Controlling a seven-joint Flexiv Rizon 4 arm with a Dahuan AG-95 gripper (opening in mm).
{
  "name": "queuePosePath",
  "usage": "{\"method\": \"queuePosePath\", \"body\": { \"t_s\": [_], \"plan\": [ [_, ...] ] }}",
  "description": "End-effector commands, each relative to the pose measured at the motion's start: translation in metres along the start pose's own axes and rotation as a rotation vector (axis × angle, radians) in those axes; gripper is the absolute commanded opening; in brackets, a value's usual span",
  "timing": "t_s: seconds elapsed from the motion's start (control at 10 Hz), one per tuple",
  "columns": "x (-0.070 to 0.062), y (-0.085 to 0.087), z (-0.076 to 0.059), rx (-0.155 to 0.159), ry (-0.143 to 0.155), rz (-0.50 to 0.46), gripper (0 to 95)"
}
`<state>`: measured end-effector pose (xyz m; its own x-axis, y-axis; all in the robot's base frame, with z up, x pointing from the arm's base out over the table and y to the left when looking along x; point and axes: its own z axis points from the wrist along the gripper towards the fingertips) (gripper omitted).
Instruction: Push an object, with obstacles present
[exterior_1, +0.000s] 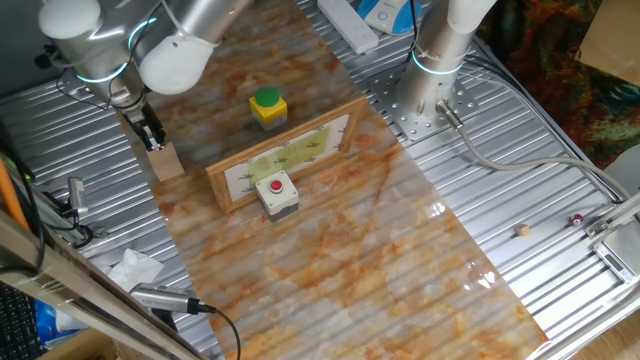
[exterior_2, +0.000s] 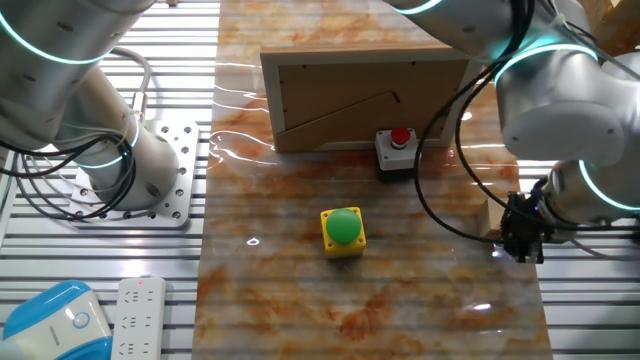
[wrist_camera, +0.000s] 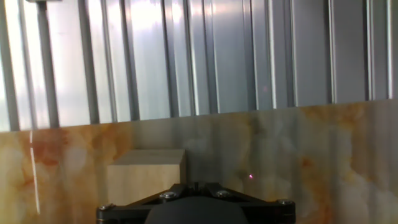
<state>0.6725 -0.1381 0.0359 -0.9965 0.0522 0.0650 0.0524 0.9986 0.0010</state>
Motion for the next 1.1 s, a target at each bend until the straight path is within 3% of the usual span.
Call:
{"method": "queuePosePath", "body": {
  "t_s": [0.1, 1.1],
  "plan": [
    [-0.002, 0.004, 0.0, -0.002, -0.002, 0.005, 0.0],
    [-0.002, 0.035, -0.002, -0.027, -0.024, 0.048, 0.0]
  ]
}}
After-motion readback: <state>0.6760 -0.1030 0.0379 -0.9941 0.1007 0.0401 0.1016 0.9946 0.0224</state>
